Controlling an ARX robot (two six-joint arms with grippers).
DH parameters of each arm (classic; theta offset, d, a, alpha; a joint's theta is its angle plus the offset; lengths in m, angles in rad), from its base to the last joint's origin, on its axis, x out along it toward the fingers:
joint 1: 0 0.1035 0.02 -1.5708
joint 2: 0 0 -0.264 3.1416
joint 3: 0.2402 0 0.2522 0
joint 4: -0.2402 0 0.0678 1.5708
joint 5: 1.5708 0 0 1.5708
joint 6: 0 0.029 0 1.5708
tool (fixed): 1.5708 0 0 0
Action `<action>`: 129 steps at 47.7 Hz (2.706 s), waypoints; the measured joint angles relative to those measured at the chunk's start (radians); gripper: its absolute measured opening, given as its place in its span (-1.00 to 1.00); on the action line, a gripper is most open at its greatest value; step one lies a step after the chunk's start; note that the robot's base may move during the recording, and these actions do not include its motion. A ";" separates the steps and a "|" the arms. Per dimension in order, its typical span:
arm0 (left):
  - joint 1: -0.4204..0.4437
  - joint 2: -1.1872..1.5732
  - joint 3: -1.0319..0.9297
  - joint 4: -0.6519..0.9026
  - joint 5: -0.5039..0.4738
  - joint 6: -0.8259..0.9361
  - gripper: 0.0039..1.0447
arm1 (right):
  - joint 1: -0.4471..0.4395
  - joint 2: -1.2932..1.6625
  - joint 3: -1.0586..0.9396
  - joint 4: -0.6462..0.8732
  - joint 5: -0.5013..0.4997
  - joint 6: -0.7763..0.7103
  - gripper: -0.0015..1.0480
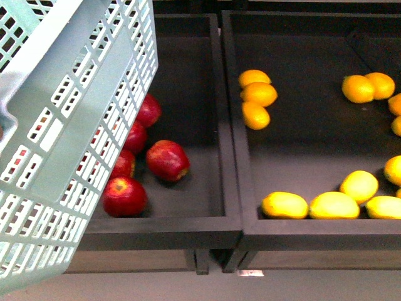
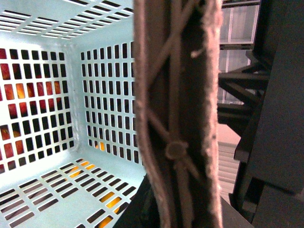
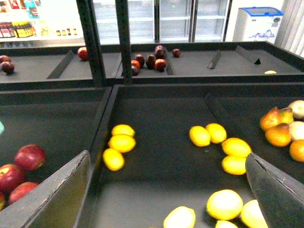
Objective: Pick lemon and mango into basket
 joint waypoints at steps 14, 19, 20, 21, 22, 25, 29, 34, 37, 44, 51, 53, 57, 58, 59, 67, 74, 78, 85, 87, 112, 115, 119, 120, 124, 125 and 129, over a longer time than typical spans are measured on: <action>0.001 0.000 0.000 0.000 -0.001 0.001 -0.91 | 0.000 0.000 0.000 0.000 -0.002 0.000 0.83; 0.004 0.000 0.000 0.000 -0.002 0.004 -0.91 | 0.000 0.000 0.000 0.000 -0.005 0.000 0.83; 0.006 0.001 0.000 0.000 -0.007 0.003 -0.91 | -0.002 0.000 0.000 0.000 -0.005 0.000 0.83; 0.007 0.002 0.000 0.000 -0.008 0.003 -0.91 | -0.002 0.000 0.000 0.000 -0.006 0.000 0.83; 0.010 0.002 0.000 0.000 -0.014 0.003 -0.91 | -0.001 0.000 0.000 0.000 -0.010 0.000 0.83; 0.010 0.000 0.000 0.000 -0.024 0.006 -0.91 | -0.001 0.000 0.000 0.000 -0.009 0.000 0.83; 0.011 -0.001 0.000 0.000 -0.029 0.018 -0.91 | -0.001 0.000 0.000 0.000 -0.006 0.000 0.83; 0.008 0.015 0.035 -0.094 0.026 0.073 -0.91 | -0.001 0.000 0.000 0.000 -0.004 0.000 0.83; -0.010 0.064 0.121 -0.264 0.069 0.209 -0.91 | -0.001 0.000 0.000 0.000 -0.003 0.000 0.83; -0.084 0.179 0.209 -0.290 0.066 0.411 -0.91 | -0.001 0.000 0.000 0.000 -0.004 0.000 0.83; -0.150 0.315 0.312 -0.252 0.024 0.465 -0.91 | -0.001 0.000 0.000 0.000 0.000 0.000 0.83; -0.164 0.343 0.338 -0.246 0.025 0.469 -0.91 | -0.001 0.000 0.000 0.000 0.000 0.000 0.83; -0.222 0.442 0.441 -0.237 0.055 0.478 -0.91 | -0.001 0.000 0.000 0.000 0.000 0.000 0.83; -0.235 0.462 0.462 -0.236 0.065 0.478 -0.91 | -0.001 0.000 0.000 0.000 0.000 0.000 0.83; -0.256 0.492 0.495 -0.237 0.080 0.478 -0.91 | -0.001 0.000 0.000 0.000 0.000 0.000 0.83; -0.402 0.633 0.663 -0.268 0.150 0.470 -0.91 | -0.001 0.000 0.000 0.000 0.000 0.000 0.83; -0.480 0.670 0.702 -0.261 0.168 0.459 -0.91 | -0.001 0.000 0.000 0.000 0.000 0.000 0.83; -0.507 0.671 0.707 -0.261 0.168 0.463 -0.91 | -0.001 0.000 0.000 0.000 0.000 0.000 0.83; -0.549 0.671 0.713 -0.257 0.184 0.474 -0.91 | -0.001 0.000 0.000 0.000 0.000 0.000 0.83; -0.554 0.671 0.713 -0.257 0.189 0.474 -0.91 | -0.001 0.000 0.000 0.000 0.000 0.000 0.83; -0.553 0.671 0.712 -0.257 0.187 0.477 -0.91 | -0.429 0.599 0.244 -0.240 -0.156 0.282 0.83; -0.552 0.671 0.712 -0.257 0.182 0.480 -0.91 | -0.512 0.718 0.274 -0.122 -0.163 0.282 0.83; -0.552 0.671 0.712 -0.257 0.182 0.480 -0.91 | -0.618 0.953 0.342 0.074 -0.134 0.272 0.83; -0.552 0.671 0.712 -0.257 0.183 0.479 -0.91 | -0.634 1.001 0.359 0.108 -0.124 0.270 0.83; -0.552 0.671 0.712 -0.257 0.181 0.479 -0.91 | -0.692 1.261 0.464 0.253 -0.067 0.263 0.83; -0.552 0.671 0.712 -0.257 0.181 0.479 -0.91 | -0.700 1.312 0.488 0.273 -0.054 0.262 0.83; -0.552 0.671 0.712 -0.257 0.181 0.480 -0.91 | -0.726 1.564 0.616 0.323 0.032 0.258 0.83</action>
